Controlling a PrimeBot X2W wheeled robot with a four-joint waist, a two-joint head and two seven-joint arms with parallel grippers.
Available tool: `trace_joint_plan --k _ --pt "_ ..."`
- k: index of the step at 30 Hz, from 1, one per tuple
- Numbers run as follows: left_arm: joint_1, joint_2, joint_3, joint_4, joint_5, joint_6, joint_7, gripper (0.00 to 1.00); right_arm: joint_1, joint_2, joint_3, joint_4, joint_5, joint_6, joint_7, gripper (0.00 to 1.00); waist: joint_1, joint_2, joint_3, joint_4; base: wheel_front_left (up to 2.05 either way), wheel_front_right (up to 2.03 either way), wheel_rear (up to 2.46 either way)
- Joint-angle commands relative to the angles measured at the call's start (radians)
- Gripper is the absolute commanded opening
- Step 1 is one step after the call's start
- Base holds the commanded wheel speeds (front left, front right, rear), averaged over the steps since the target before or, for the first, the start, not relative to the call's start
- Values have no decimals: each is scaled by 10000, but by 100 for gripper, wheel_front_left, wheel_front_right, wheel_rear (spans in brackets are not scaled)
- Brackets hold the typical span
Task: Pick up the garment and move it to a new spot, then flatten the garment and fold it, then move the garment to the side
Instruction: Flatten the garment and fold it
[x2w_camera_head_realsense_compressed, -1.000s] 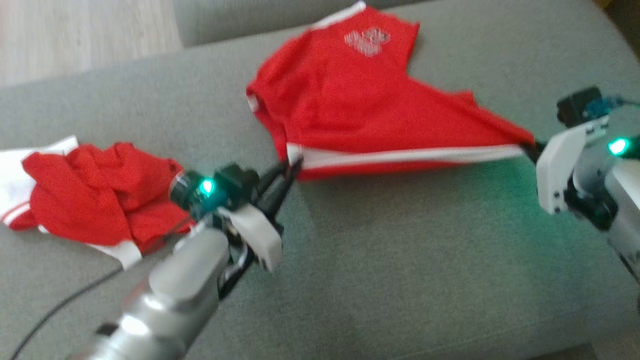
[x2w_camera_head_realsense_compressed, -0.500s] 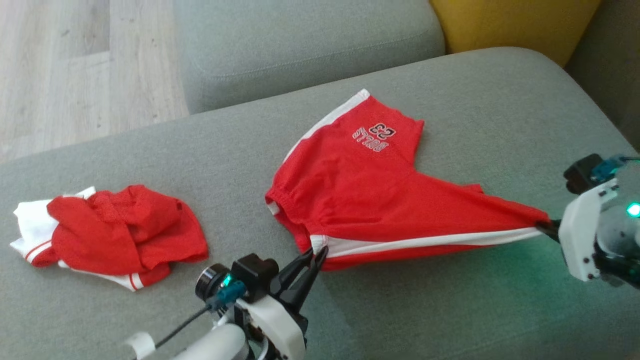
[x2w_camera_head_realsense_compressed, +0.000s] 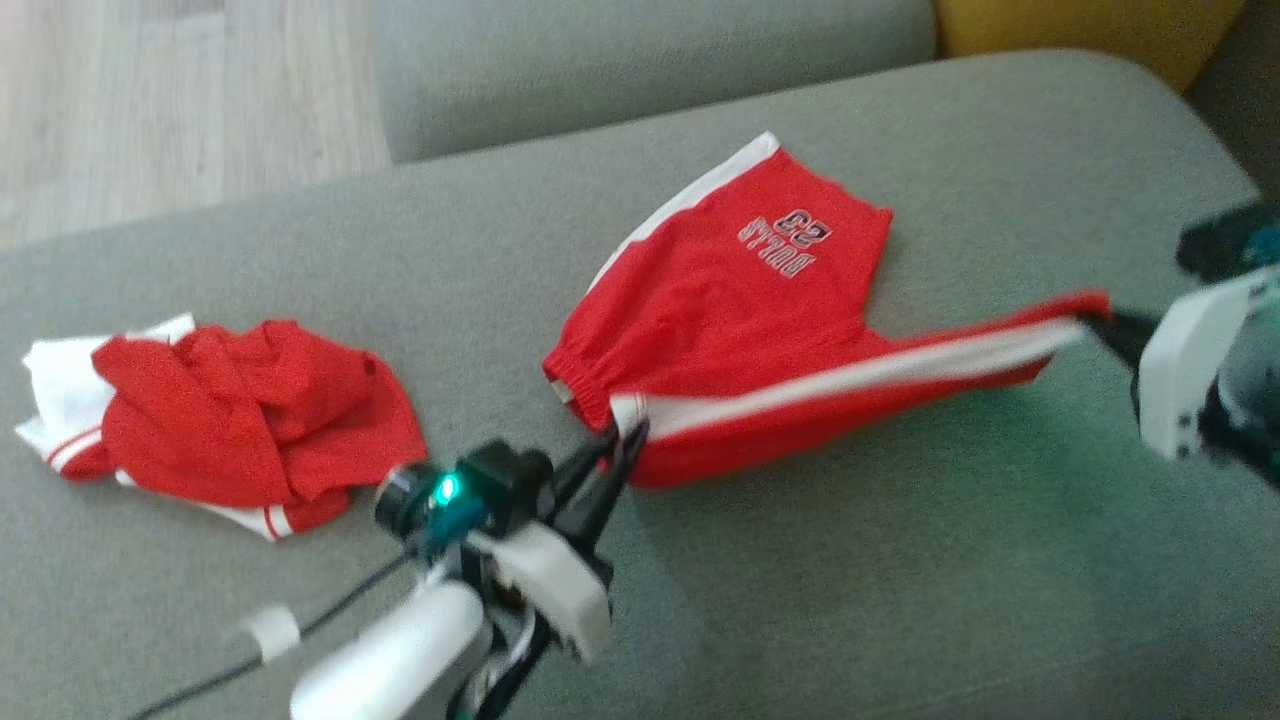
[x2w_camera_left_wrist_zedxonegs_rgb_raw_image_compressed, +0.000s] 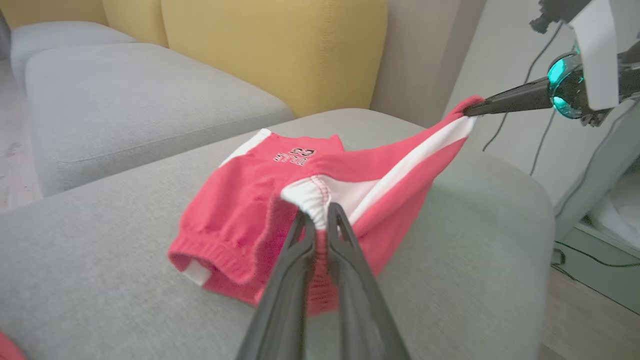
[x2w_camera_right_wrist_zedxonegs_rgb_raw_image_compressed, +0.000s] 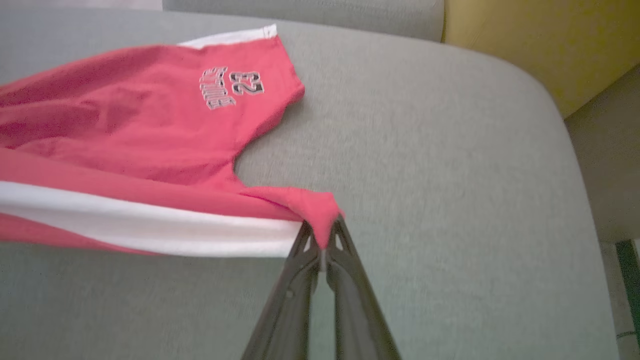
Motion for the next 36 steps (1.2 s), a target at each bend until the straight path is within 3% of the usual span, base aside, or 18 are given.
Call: trace_joint_plan --k 1,13,30,31,32,33,34,36 --pt "-772 125 551 -203 114 64 6 0 -468 -158 -262 -54 -152 -9 -208 0 -1 0 406 247 0 0 0" --pt "-2838 -561 745 643 480 82 391 0 -2847 847 -1071 1709 -1272 -9 -1580 0 -1 0 2526 1447 0 0 0" --pt "-4440 -1760 611 2240 801 -63 -56 0 -4947 1600 -48 4101 -1838 -9 -3060 0 -1 0 3946 2329 0 0 0" --pt "-4476 -1799 604 2304 807 -62 -89 0 -5028 1601 12 4243 -1853 -9 -3109 20 -1 0 3985 2345 0 0 0" --pt "-4499 -1844 647 2367 795 -2 -154 0 -5104 1619 61 4369 -1859 -9 -3181 100 -1 0 4018 2355 0 0 0" --pt "-4524 -1885 698 2424 798 82 -244 42 -5177 1650 84 4526 -1842 -9 -3213 100 -1 0 4045 2359 0 0 0" --pt "-4557 -1911 710 2483 820 132 -302 100 -5279 1670 100 4674 -1877 -9 -3330 100 -1 0 4066 2356 0 0 0" --pt "-4581 -1931 727 2542 828 172 -350 100 -5384 1704 59 4858 -1897 -9 -3478 100 -1 0 4073 2345 0 0 0"
